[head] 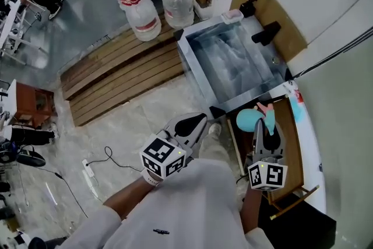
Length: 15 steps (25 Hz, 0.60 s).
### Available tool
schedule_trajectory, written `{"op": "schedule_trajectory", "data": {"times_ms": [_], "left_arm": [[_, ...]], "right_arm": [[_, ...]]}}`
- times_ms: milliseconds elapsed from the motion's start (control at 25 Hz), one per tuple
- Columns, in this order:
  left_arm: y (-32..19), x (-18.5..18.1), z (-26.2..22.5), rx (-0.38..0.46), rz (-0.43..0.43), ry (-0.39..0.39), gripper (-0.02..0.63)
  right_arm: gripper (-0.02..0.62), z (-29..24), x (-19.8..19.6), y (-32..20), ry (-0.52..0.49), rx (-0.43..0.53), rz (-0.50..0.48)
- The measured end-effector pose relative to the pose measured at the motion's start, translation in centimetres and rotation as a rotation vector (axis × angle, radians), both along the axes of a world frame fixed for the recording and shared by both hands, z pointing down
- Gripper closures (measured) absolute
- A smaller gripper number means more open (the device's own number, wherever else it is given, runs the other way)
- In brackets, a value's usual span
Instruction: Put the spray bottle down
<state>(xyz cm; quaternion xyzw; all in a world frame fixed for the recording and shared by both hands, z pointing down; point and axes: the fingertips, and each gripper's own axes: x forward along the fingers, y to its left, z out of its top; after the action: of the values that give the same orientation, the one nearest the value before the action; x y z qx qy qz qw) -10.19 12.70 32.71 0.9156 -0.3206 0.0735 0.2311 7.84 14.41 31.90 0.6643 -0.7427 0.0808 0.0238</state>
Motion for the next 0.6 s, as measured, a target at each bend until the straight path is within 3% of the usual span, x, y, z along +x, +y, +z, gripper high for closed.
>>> {"op": "schedule_trajectory", "data": {"times_ms": [160,360,600], "left_arm": [[-5.2,3.4,-0.9,0.008,-0.018,-0.014,0.603],[-10.3,9.0,-0.9,0.018,-0.008,-0.040,0.601],[-13.9,13.3,-0.7,0.025,-0.019,-0.054,0.601]], "right_arm": [[0.472,-0.8,3.5,-5.7,-0.037,0.014,-0.029],[0.472,-1.1,8.2,-12.0,-0.013,0.037,-0.072],[0.472,-0.5,11.0,-16.6,-0.038,0.048,-0.105]]}}
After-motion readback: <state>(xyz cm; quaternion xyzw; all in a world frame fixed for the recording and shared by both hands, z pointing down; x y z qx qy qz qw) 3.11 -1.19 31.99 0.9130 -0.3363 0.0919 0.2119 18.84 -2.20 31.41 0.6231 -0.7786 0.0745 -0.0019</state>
